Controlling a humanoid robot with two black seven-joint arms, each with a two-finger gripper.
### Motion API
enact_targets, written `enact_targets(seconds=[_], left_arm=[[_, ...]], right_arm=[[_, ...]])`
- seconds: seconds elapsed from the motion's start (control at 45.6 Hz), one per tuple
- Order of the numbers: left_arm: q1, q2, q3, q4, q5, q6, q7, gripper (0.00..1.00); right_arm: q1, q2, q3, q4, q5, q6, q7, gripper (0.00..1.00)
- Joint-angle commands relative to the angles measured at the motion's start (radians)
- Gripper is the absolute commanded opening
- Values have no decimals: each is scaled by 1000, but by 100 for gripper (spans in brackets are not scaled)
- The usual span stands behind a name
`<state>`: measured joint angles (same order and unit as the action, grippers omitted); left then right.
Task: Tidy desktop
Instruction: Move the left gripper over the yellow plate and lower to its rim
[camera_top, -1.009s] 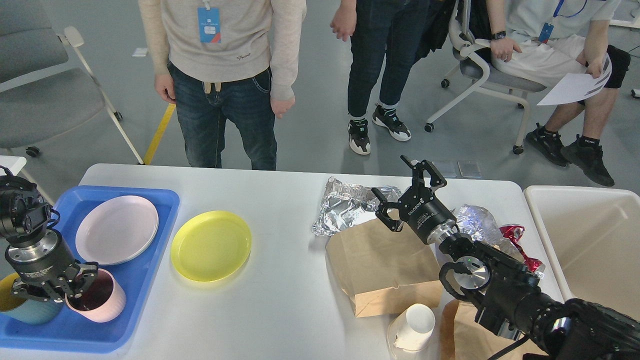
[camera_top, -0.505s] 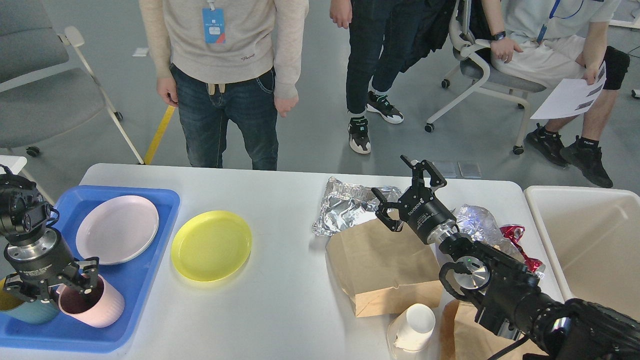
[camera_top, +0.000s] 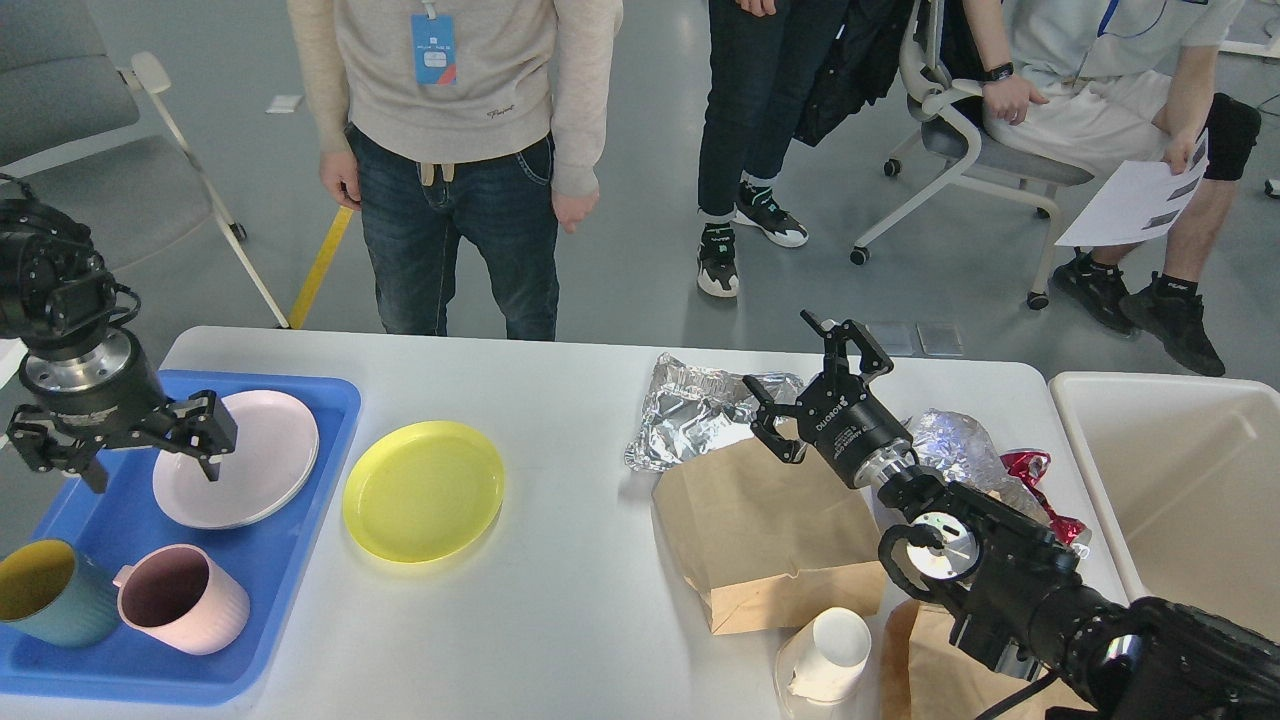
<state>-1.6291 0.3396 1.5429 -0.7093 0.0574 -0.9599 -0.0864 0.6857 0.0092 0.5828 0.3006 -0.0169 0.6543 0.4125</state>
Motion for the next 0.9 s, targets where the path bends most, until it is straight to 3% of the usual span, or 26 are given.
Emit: enact_targets(seconds=[0.0, 0.176, 0.351, 0.68, 0.878], left_arm=[[-74, -102, 0, -1, -2, 0, -1, 96], [-184, -215, 0, -27, -4, 0, -1, 96], [-250, -247, -3, -65, -13, 0, -1, 96], [-143, -336, -17, -47, -22, 0, -1, 96], [-26, -410, -20, 51, -22, 0, 11, 96]], right_arm=[[0, 0, -1, 0, 0, 1, 0, 100], [0, 0, 0, 0, 0, 1, 0, 100], [0, 0, 0, 0, 0, 1, 0, 100], [0, 0, 0, 0, 0, -1, 0, 100], [0, 0, 0, 0, 0, -1, 0, 100]])
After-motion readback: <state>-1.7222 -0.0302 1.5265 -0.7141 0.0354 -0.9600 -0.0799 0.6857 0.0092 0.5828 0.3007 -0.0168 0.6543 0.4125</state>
